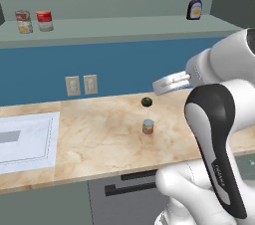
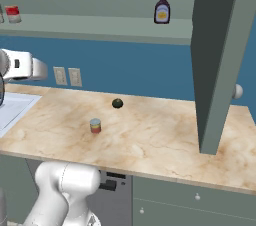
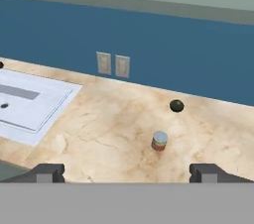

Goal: Pick the cans from the counter and place them in their designated side in the cabinet.

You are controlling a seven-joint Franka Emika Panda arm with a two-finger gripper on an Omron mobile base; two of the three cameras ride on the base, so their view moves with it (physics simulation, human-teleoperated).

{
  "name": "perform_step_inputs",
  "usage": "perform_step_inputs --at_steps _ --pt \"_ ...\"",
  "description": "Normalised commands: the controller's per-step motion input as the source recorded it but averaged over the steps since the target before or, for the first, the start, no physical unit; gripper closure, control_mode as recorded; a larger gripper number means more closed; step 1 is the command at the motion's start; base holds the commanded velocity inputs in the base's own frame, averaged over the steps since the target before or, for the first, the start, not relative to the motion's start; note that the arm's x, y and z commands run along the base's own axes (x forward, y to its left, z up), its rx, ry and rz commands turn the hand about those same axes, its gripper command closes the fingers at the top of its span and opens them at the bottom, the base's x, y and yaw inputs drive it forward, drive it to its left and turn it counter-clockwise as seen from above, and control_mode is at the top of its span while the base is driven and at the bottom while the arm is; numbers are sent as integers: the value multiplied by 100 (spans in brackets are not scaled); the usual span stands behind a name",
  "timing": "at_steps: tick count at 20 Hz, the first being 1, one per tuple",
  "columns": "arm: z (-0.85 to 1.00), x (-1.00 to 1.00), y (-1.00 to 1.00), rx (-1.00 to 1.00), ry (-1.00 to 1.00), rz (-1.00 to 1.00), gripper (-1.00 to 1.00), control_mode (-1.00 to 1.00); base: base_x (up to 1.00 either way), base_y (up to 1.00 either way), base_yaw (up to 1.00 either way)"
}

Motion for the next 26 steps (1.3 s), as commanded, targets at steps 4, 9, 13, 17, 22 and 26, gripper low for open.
perform_step_inputs --at_steps 4,9,13,17,22,26 --pt "-18 -1 -18 2 10 -12 -100 -100 0 0 0" --pt "-6 7 -5 2 6 -7 -100 -100 0 0 0" --pt "-16 0 -20 4 1 -6 -100 -100 0 0 0" --pt "-26 0 -27 3 0 -4 -100 -100 0 0 0" --pt "-25 2 -17 1 0 -2 -100 -100 0 0 0" --pt "-26 4 -19 0 1 -2 -100 -100 0 0 0"
